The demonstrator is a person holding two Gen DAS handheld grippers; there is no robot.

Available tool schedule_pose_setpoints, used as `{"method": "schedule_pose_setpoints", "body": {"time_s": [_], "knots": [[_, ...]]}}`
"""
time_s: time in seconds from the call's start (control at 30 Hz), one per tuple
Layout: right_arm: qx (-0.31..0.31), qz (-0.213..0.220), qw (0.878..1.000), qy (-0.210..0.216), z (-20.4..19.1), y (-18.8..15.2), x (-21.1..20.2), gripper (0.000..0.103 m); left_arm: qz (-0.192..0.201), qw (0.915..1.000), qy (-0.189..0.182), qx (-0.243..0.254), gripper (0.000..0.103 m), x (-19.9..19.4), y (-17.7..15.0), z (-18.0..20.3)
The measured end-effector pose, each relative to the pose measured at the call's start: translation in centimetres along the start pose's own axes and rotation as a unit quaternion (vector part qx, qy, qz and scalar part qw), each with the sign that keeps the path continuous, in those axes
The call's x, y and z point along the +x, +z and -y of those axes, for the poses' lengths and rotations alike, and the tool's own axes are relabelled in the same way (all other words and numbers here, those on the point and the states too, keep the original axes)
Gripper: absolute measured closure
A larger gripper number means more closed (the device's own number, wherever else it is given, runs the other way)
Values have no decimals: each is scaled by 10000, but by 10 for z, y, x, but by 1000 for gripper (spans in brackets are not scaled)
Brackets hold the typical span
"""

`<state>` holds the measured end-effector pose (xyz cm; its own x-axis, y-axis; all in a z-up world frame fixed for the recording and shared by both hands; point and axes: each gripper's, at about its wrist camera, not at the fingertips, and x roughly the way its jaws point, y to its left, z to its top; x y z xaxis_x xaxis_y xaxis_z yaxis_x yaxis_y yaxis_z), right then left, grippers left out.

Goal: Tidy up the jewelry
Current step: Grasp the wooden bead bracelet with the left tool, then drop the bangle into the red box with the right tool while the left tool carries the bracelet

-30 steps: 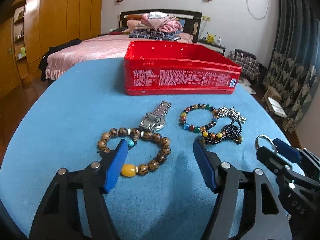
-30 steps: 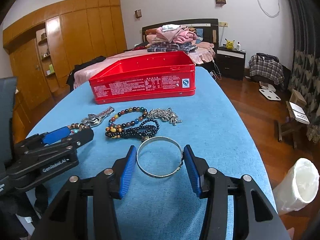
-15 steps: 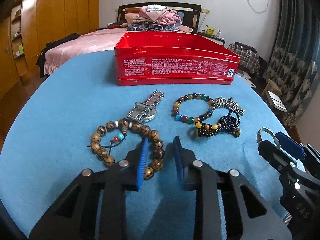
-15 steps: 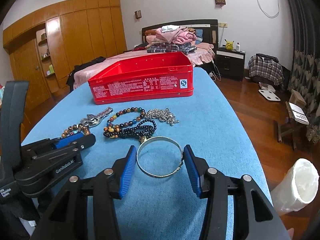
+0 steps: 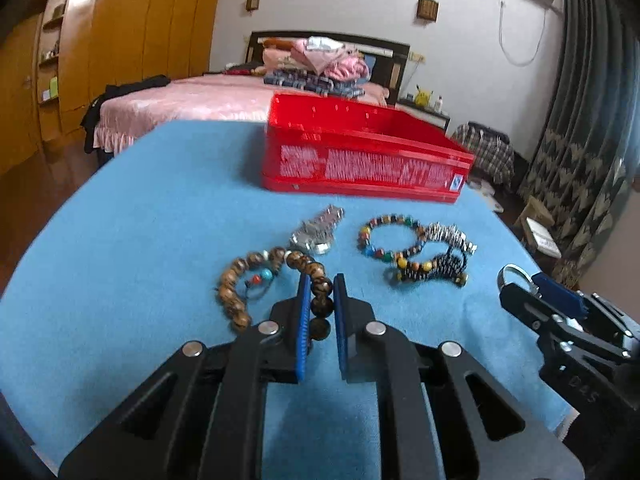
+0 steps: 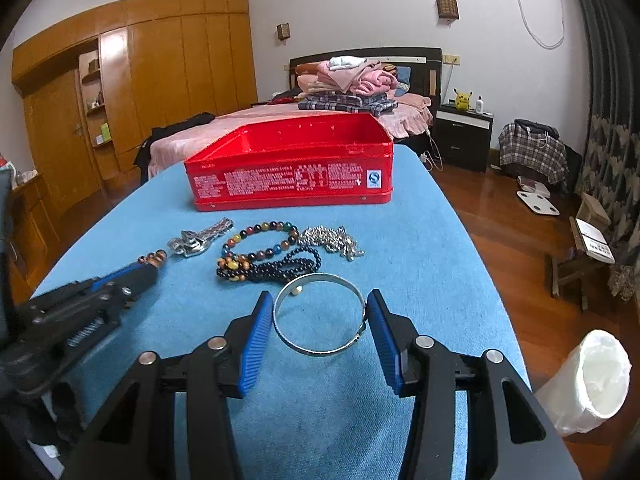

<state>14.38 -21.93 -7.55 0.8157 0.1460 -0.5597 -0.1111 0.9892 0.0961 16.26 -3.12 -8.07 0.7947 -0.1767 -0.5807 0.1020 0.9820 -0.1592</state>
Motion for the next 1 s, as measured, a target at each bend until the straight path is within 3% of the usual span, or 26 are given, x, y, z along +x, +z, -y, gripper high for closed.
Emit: {"method": "schedule_pose_setpoints", "body": {"time_s": [0.5,1.0], "knots": [[-185,319,9992,128,-16,51,-13,55,659,9975,-149,-215,93,-34,45,-11],[-88,587,9981,133,-2,110,12,55,1051,9937,-335,-202,93,-16,93,4]]}}
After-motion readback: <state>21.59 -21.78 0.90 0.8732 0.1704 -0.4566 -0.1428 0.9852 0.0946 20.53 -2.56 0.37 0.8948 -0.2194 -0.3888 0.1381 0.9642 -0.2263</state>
